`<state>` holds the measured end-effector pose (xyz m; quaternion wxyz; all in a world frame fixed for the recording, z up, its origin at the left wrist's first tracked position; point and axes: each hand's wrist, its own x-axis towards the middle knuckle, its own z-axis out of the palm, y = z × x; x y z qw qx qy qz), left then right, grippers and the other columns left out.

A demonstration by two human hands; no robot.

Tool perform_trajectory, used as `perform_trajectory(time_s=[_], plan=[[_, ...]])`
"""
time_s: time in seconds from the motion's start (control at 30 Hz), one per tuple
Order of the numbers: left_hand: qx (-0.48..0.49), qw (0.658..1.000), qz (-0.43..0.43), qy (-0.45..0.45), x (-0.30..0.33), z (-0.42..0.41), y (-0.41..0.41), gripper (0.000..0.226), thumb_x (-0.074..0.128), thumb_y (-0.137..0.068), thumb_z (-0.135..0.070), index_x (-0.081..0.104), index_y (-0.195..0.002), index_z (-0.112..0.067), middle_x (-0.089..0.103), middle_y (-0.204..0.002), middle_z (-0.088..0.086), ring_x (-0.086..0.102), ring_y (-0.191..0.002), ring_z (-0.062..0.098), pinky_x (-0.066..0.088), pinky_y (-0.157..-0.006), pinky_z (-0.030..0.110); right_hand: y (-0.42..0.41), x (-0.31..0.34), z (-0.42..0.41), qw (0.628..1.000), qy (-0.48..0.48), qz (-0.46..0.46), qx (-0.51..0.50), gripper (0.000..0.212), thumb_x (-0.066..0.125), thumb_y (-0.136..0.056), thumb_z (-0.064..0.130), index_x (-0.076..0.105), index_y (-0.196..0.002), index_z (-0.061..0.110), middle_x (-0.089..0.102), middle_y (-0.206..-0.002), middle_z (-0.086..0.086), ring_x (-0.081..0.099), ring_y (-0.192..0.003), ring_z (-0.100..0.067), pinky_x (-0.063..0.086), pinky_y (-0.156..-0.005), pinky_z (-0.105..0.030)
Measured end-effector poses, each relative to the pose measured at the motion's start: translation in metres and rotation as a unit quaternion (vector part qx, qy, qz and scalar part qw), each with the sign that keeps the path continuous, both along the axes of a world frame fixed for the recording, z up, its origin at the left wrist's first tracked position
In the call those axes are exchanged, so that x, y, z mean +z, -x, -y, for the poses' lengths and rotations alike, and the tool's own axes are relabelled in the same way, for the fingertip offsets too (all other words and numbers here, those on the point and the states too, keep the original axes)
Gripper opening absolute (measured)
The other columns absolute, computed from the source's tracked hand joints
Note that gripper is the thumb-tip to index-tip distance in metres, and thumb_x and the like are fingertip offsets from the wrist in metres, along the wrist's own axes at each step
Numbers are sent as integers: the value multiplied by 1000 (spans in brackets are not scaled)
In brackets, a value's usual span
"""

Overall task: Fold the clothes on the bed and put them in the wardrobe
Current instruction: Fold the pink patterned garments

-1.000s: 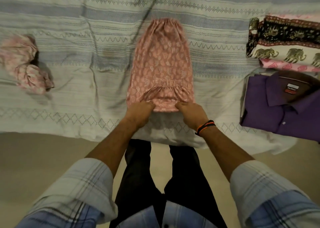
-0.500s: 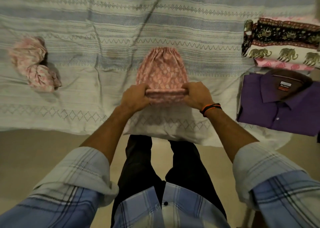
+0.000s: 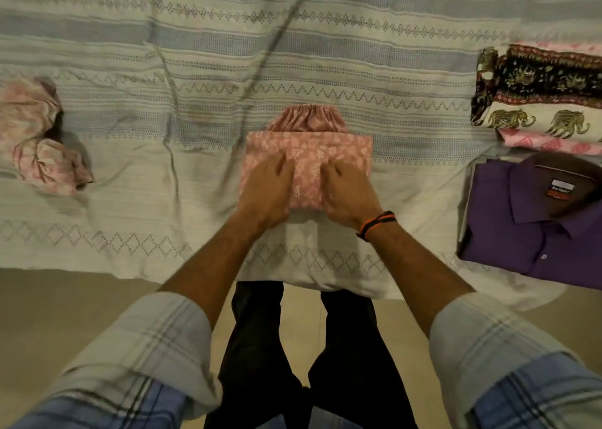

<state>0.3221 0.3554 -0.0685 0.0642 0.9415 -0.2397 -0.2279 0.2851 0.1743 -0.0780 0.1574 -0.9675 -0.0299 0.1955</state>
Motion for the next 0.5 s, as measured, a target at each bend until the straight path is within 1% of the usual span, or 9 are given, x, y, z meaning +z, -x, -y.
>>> perform_trajectory(time_s=[0.03,0.07,0.1,0.13,0.2,0.27,0.33,0.4,0.5], plan=[[-14,998,-59,-25,-6,1,11,86,71,-75,-16,26,-147,-5,25,-154,21,31,-139,39,32,-114,48,9,-5,-4,999,6,-45,25,55,62,-80,22,48,-129,3,53,-128,-20,52,-118,-39,45,-98,-50],[-14,992,-108,-56,-14,1,20,98,70,-75,-15,11,-153,-7,10,-160,19,16,-146,40,21,-119,51,15,-12,-6,995,24,-85,50,73,65,-78,26,38,-141,2,43,-144,-22,41,-134,-39,36,-110,-50],[-7,988,-132,-81,-19,1,26,102,68,-78,-13,2,-155,-9,-1,-162,17,5,-149,38,14,-121,51,20,-17,-7,991,46,-106,64,85,66,-78,29,26,-150,3,30,-154,-21,28,-144,-36,26,-118,-49],[1,987,-135,-92,-22,1,28,100,64,-81,-11,-2,-155,-11,-5,-163,15,0,-150,36,11,-122,51,22,-20,-8,989,64,-113,70,91,65,-80,29,17,-153,4,20,-159,-20,18,-148,-34,18,-121,-47],[15,991,-110,-81,-27,4,28,92,59,-84,-5,0,-156,-11,-3,-163,14,2,-150,35,14,-121,51,22,-29,-10,987,82,-113,74,90,59,-85,24,7,-156,5,9,-163,-19,9,-151,-33,12,-122,-48],[19,994,-87,-69,-32,5,26,85,54,-86,0,6,-156,-10,3,-163,15,7,-150,35,18,-120,53,20,-33,-13,988,95,-104,69,82,52,-90,14,5,-156,4,4,-163,-20,5,-151,-34,11,-122,-49],[10,995,-77,-62,-36,2,24,78,49,-89,3,9,-155,-8,6,-163,16,10,-149,36,22,-118,54,19,-34,-15,988,99,-99,62,76,47,-92,2,4,-156,3,2,-163,-21,3,-151,-35,9,-122,-51],[-4,997,-62,-55,-35,0,24,73,48,-91,4,13,-154,-7,11,-162,18,15,-148,37,28,-116,52,20,-33,-17,988,96,-101,62,76,44,-92,-6,2,-155,1,0,-163,-22,1,-151,-36,9,-122,-53],[-22,998,-40,-50,-28,-2,23,65,45,-95,0,17,-154,-6,19,-160,19,22,-147,35,32,-114,44,23,-28,-18,989,90,-100,66,74,42,-92,-10,4,-154,-1,3,-162,-23,2,-151,-37,11,-122,-54]])
